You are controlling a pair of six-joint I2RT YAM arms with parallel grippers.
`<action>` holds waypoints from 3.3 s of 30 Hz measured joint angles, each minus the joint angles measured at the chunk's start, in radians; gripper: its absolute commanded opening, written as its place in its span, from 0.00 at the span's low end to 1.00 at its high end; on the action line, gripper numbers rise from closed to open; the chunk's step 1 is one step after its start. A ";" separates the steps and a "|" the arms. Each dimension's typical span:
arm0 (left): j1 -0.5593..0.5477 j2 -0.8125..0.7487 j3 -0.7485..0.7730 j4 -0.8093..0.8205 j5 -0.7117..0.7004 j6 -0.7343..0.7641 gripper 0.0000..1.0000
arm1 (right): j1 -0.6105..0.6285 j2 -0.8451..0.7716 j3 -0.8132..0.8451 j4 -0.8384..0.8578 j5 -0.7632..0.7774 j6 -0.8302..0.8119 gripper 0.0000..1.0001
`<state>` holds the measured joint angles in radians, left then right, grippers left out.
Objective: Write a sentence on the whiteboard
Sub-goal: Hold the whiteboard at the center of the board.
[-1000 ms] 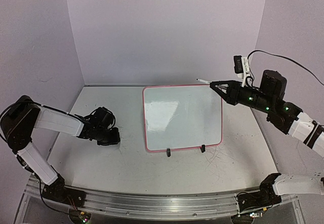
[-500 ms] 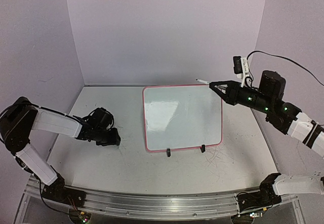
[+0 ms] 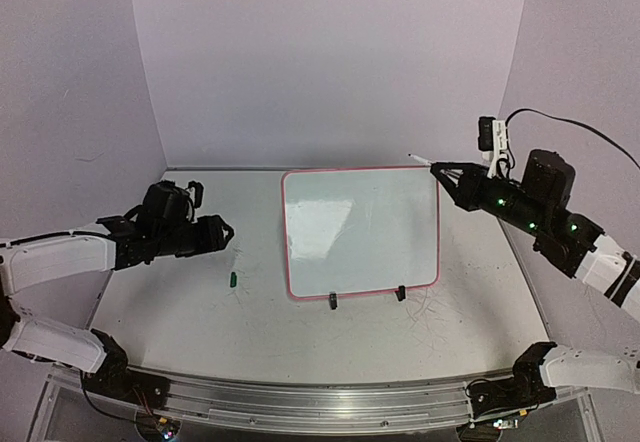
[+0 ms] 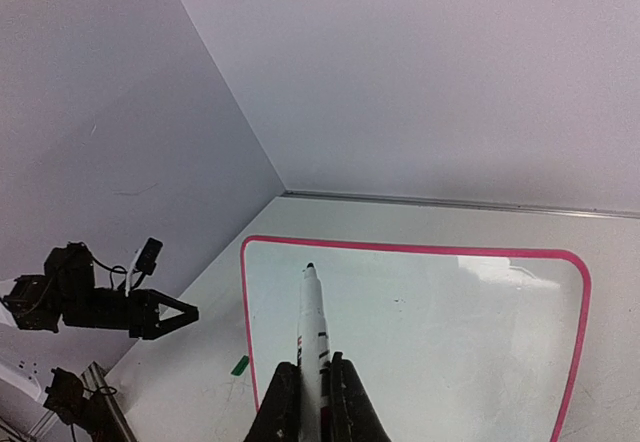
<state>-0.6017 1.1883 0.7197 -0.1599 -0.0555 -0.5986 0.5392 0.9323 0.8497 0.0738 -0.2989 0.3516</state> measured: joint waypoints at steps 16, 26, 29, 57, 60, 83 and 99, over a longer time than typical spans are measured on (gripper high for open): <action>0.013 0.103 -0.030 0.550 0.449 -0.044 0.64 | 0.347 0.372 0.220 -0.068 0.103 -0.169 0.00; 0.041 0.312 -0.028 0.774 0.631 -0.070 0.65 | 0.384 0.533 0.303 -0.087 0.142 -0.212 0.00; 0.056 0.340 -0.028 0.811 0.673 -0.079 0.73 | 0.386 0.541 0.304 -0.088 0.147 -0.208 0.00; 0.147 0.153 -0.116 0.836 0.468 -0.119 0.99 | 0.387 0.459 0.271 -0.073 0.242 -0.214 0.00; 0.153 0.183 -0.071 0.814 0.519 -0.105 0.99 | 0.387 0.459 0.272 -0.073 0.241 -0.219 0.00; 0.159 0.500 0.100 0.783 0.847 -0.075 0.83 | 0.387 0.476 0.277 -0.048 0.175 -0.208 0.00; 0.153 0.535 0.113 0.848 0.936 -0.053 0.53 | 0.400 0.572 0.308 -0.029 0.155 -0.205 0.00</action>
<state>-0.4491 1.7236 0.8326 0.6879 0.8808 -0.6521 0.9390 1.5047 1.1580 0.0444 -0.1437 0.1467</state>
